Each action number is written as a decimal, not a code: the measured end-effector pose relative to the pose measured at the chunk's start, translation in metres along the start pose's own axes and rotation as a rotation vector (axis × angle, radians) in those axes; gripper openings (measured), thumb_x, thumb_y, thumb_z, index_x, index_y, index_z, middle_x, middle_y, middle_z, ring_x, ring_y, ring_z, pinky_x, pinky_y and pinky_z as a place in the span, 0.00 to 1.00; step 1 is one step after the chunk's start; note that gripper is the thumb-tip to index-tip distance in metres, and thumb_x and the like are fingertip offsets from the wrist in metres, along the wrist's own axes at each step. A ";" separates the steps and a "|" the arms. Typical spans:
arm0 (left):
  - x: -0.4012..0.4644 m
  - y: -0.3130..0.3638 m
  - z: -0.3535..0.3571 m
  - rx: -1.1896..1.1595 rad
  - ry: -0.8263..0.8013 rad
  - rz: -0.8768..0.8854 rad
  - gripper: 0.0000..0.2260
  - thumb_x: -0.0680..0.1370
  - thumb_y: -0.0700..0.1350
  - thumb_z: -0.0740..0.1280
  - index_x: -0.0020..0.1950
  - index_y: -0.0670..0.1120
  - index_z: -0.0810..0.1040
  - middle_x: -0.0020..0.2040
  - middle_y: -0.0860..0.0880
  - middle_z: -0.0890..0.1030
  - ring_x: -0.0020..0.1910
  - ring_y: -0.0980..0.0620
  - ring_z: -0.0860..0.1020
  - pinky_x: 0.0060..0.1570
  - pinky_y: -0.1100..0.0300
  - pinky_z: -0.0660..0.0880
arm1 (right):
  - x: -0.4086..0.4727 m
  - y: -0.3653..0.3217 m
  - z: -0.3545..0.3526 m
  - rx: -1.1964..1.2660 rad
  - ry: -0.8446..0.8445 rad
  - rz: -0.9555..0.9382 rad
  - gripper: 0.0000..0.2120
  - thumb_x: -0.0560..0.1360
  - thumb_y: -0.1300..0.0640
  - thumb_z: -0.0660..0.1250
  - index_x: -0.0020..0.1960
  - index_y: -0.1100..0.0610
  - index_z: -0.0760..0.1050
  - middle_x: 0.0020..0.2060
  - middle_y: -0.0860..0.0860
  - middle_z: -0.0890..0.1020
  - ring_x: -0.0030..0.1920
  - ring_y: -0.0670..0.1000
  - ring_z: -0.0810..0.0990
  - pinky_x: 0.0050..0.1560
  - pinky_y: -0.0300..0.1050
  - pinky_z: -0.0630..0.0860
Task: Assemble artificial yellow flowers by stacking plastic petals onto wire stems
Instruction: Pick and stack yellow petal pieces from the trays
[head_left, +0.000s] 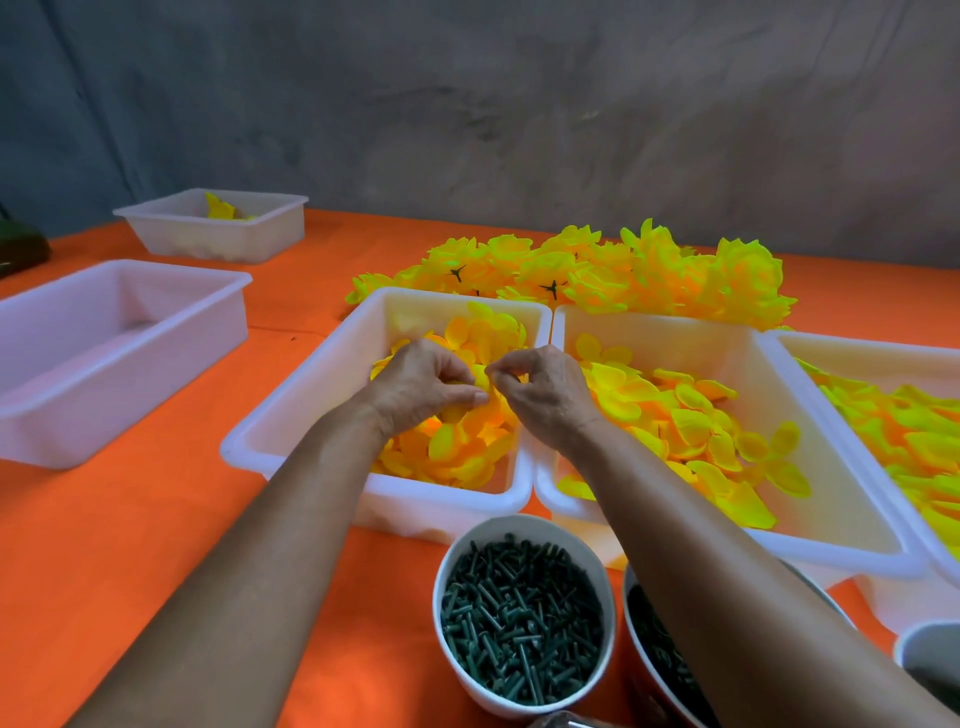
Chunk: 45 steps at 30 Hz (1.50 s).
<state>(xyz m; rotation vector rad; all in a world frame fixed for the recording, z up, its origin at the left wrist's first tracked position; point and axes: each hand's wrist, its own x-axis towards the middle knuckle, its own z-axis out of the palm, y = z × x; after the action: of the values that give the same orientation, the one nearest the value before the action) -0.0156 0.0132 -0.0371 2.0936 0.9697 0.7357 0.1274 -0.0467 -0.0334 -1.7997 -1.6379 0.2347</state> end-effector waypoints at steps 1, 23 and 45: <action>0.000 -0.001 0.000 -0.037 0.029 0.004 0.06 0.73 0.39 0.72 0.39 0.36 0.81 0.27 0.49 0.73 0.24 0.61 0.69 0.29 0.66 0.70 | 0.000 0.000 0.000 -0.001 -0.001 0.001 0.12 0.78 0.56 0.62 0.55 0.57 0.82 0.54 0.56 0.83 0.55 0.55 0.79 0.52 0.47 0.74; 0.005 0.005 0.002 -0.368 0.257 -0.083 0.08 0.75 0.35 0.69 0.38 0.44 0.75 0.30 0.47 0.76 0.24 0.62 0.74 0.24 0.68 0.72 | -0.005 -0.001 0.003 0.056 -0.038 -0.169 0.28 0.67 0.53 0.76 0.65 0.53 0.74 0.54 0.52 0.82 0.51 0.52 0.80 0.52 0.50 0.76; 0.006 0.006 -0.002 -0.484 0.276 0.001 0.06 0.73 0.43 0.71 0.40 0.41 0.79 0.33 0.46 0.80 0.29 0.58 0.77 0.33 0.66 0.76 | 0.002 0.002 -0.003 0.834 0.044 -0.031 0.06 0.76 0.64 0.66 0.47 0.66 0.80 0.35 0.56 0.81 0.33 0.46 0.78 0.38 0.35 0.75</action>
<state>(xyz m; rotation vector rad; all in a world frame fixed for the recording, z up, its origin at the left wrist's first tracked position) -0.0114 0.0160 -0.0300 1.5986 0.8292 1.1542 0.1306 -0.0461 -0.0320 -1.1247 -1.2528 0.7346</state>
